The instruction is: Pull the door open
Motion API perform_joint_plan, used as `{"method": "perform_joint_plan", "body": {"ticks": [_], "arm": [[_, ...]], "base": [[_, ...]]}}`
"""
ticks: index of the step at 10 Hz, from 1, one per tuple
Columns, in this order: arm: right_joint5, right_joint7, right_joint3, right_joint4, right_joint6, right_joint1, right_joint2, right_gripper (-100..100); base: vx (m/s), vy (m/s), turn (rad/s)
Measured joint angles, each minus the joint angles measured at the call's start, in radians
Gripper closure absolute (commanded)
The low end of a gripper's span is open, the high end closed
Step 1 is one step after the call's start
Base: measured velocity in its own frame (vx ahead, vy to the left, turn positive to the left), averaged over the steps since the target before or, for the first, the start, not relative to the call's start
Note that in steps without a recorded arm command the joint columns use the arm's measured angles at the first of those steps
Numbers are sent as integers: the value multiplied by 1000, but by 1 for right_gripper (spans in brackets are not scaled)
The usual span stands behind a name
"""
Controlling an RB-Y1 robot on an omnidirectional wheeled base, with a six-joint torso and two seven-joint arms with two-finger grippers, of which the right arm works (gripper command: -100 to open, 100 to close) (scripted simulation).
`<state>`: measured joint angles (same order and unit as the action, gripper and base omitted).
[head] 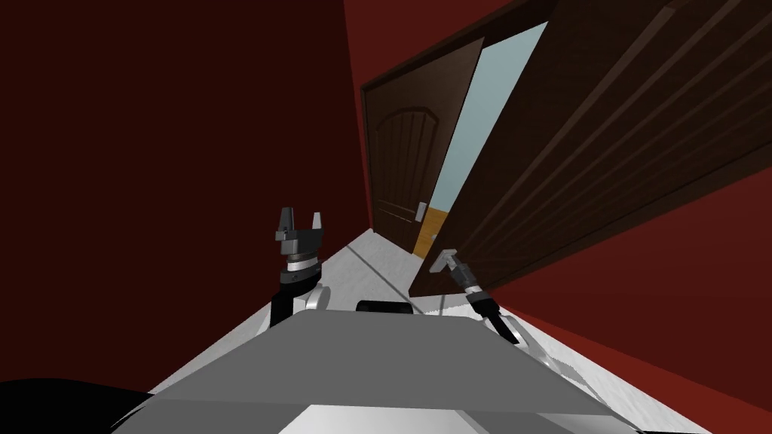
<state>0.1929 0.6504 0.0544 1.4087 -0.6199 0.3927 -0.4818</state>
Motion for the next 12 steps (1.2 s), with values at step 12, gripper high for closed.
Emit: {"method": "perform_joint_plan", "body": {"ticks": [12], "arm": [[17,63,-9,-51,-150,44,-77,100]], "base": [[-186,-85,117]]}}
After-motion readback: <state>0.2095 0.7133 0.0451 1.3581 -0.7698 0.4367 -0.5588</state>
